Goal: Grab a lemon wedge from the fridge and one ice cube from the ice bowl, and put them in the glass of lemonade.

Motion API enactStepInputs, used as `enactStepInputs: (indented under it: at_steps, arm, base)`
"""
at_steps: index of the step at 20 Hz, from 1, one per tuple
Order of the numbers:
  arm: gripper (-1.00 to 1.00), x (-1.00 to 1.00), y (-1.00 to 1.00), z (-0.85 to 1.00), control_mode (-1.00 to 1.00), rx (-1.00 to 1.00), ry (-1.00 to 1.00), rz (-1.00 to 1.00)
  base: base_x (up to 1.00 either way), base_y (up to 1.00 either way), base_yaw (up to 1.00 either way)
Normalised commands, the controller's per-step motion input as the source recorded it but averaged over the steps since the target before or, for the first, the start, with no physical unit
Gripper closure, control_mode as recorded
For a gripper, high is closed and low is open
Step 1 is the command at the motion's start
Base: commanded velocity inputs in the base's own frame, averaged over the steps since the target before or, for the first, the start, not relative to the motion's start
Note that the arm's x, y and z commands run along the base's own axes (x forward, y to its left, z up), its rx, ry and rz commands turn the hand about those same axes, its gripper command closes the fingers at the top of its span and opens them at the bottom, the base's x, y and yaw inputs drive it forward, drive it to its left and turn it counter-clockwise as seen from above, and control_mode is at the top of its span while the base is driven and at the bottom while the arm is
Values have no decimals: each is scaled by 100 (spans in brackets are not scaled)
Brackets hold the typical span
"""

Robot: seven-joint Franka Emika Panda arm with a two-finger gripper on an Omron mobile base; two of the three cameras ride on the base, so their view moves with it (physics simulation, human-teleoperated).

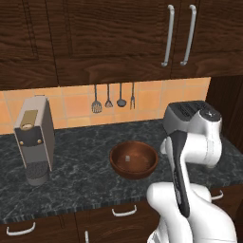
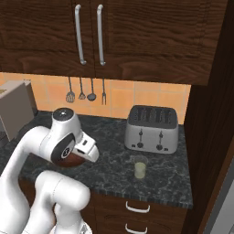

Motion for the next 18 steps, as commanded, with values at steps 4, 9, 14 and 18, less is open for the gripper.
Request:
enactStepInputs:
  at_steps: [4,9,14,18]
  arm:
    - [-100,-18,74,1,-100,1,5,0]
    - [-100,-36,30,0,-100,0,-5,-1]
    - [-100,-53,-1,11,-100,0,-8,-13]
    - [-100,-68,-5,2,-100,0,-16,-1]
  base:
    - [0,0,0]
    - [0,0,0]
    - [0,0,0]
    - [0,0,0]
